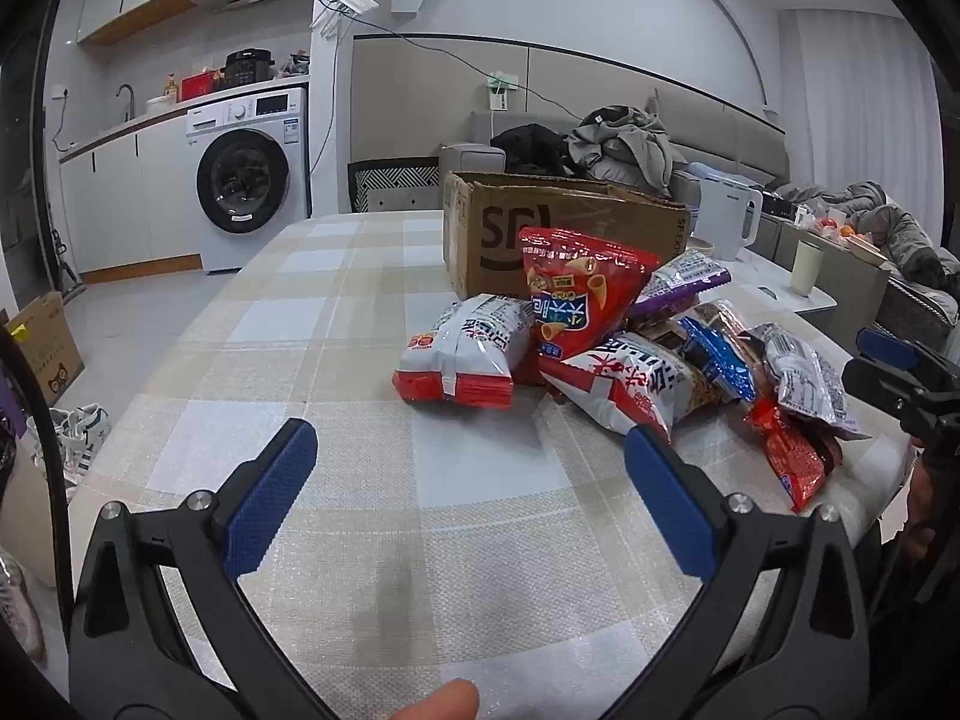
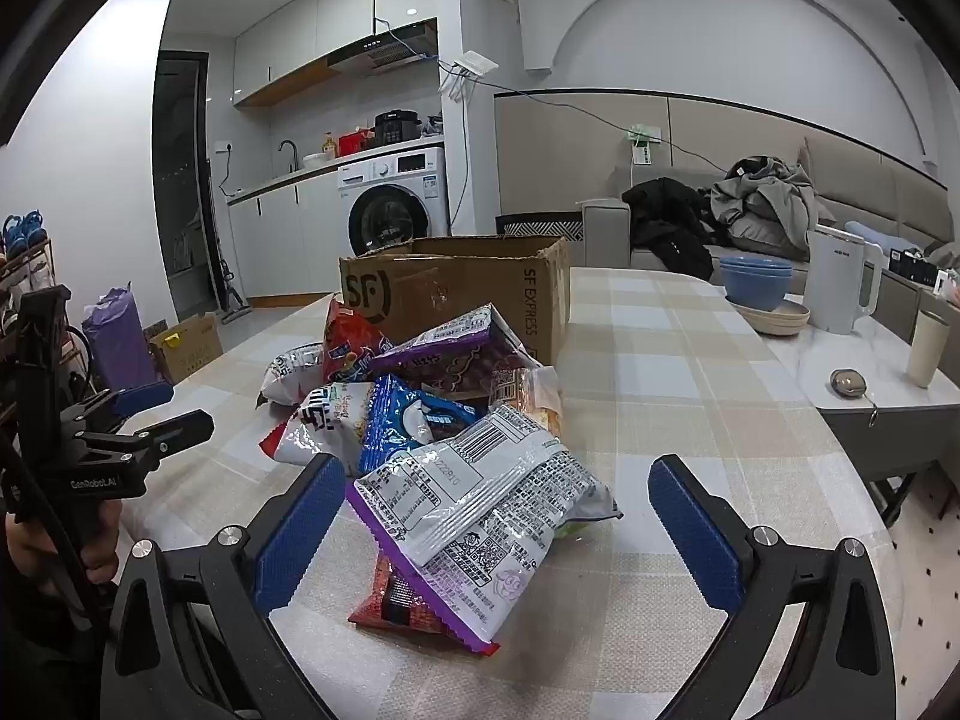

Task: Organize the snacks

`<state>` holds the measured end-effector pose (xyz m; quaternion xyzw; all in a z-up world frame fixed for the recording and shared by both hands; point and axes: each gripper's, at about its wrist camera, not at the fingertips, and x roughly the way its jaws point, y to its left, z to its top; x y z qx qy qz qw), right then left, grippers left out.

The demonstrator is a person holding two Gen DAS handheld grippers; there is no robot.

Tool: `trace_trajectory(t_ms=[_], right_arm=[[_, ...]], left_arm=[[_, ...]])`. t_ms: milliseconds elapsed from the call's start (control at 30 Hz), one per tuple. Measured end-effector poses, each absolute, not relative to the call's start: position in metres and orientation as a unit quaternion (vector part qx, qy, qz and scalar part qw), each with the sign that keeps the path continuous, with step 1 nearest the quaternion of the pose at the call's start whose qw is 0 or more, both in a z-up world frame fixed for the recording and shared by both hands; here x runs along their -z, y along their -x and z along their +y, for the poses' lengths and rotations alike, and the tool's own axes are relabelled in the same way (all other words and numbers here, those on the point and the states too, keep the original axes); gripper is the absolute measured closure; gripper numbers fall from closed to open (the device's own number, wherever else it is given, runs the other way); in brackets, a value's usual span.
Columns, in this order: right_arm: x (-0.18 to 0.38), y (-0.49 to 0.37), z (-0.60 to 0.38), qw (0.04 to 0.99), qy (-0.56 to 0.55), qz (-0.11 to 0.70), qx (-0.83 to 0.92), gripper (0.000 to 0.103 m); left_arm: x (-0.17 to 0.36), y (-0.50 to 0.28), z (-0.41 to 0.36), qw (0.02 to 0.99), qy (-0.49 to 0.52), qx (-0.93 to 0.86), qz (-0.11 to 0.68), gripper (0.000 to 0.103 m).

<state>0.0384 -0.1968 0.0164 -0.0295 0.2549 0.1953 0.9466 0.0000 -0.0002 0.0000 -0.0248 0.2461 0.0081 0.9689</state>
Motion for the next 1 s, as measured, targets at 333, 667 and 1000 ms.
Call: trace_trajectory(t_ms=[333,667,1000], right_arm=[[-0.0173,-0.0378,-0.1971,0.947,0.029,0.253,-0.195,0.000],[-0.0156,-0.0369,-0.1949,0.946,0.031,0.256,-0.195,0.000],[-0.0160,-0.0368,-0.1932,0.946,0.032,0.257,-0.195,0.000]], left_arm=[[-0.0001,0.0003,-0.0001,0.970,0.026,-0.008,0.243,0.001],[-0.0002,0.0003,-0.0004,0.970,0.022,-0.009,0.241,0.001],[-0.0002,0.0003,-0.0006,0.970,0.021,-0.010,0.241,0.001]])
